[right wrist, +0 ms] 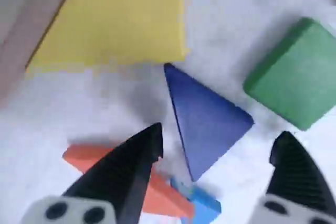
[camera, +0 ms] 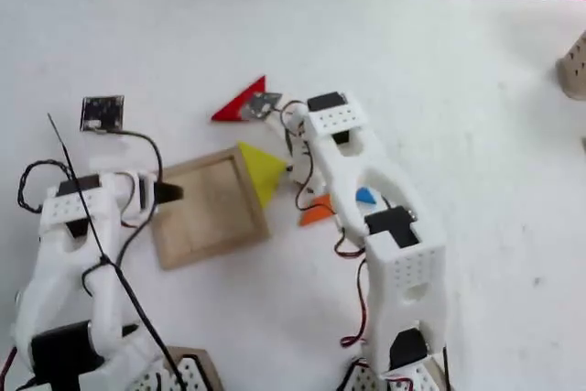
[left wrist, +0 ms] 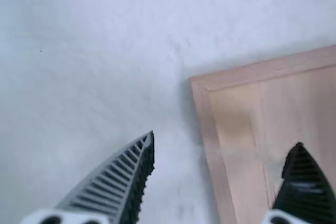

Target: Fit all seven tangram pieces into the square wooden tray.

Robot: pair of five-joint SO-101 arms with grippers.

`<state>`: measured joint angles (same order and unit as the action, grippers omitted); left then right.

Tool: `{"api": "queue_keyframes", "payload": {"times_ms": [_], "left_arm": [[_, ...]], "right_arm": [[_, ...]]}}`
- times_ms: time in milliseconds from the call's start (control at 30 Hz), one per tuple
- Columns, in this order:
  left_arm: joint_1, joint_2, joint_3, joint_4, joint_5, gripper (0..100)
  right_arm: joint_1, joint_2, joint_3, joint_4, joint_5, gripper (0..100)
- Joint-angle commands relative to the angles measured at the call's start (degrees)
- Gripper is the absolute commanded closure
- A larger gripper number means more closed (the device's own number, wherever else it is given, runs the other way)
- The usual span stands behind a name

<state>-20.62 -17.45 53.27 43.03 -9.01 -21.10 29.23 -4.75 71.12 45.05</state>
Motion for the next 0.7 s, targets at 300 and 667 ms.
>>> {"api": "queue_keyframes", "payload": {"times_ms": [300,667], "left_arm": [[-0.48,-1.8,-0.44,-1.23,-0.53,63],[-0.48,-1.8,-0.44,-1.23,-0.53,63]], "right_arm": [[-1.01,3.74,-7.12,1.36,-0.88,68.0],[-1.54,4.44,-7.82,1.36,0.35,84.1]]}}
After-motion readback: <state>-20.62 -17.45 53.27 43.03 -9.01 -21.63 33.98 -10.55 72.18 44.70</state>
